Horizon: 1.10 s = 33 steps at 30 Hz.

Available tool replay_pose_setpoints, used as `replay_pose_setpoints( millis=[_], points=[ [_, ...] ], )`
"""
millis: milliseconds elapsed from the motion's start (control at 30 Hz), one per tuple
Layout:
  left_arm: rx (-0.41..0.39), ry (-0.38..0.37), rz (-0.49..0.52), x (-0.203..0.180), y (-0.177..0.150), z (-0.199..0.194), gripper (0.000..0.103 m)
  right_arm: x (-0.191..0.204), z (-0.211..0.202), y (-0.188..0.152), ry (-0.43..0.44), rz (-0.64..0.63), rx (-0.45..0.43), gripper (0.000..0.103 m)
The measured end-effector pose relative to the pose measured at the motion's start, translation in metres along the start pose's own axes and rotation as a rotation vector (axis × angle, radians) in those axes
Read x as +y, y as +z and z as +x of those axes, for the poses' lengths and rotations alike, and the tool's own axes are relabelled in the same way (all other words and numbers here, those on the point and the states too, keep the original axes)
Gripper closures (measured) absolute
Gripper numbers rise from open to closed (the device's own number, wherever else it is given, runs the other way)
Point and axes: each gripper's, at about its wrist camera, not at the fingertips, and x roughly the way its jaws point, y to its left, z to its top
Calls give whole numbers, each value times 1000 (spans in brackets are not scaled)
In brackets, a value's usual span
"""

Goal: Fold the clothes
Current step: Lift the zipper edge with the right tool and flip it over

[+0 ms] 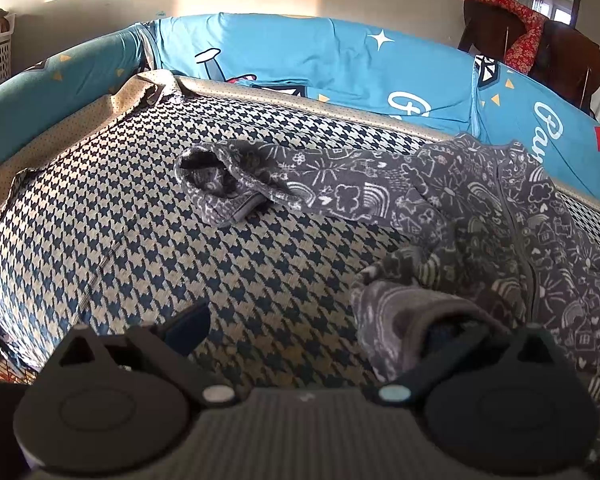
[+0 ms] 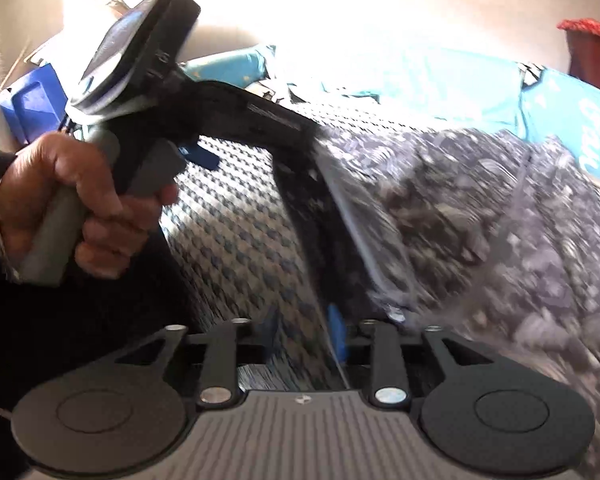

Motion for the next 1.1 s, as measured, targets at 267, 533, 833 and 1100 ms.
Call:
replay_pose_setpoints(
  millis=[267, 533, 833, 1100],
  points=[
    [5, -14, 15, -4, -2, -1, 0, 12, 32, 18, -18, -41, -1, 70],
    [17, -26, 9, -4, -3, -5, 0, 12, 61, 25, -24, -12, 10, 97],
    [5, -86, 3, 0, 5, -35, 0, 47, 56, 24, 222, -40, -3, 97],
    [52, -103, -10, -1, -4, -44, 0, 53, 64, 12, 236, -45, 43, 97]
  ],
)
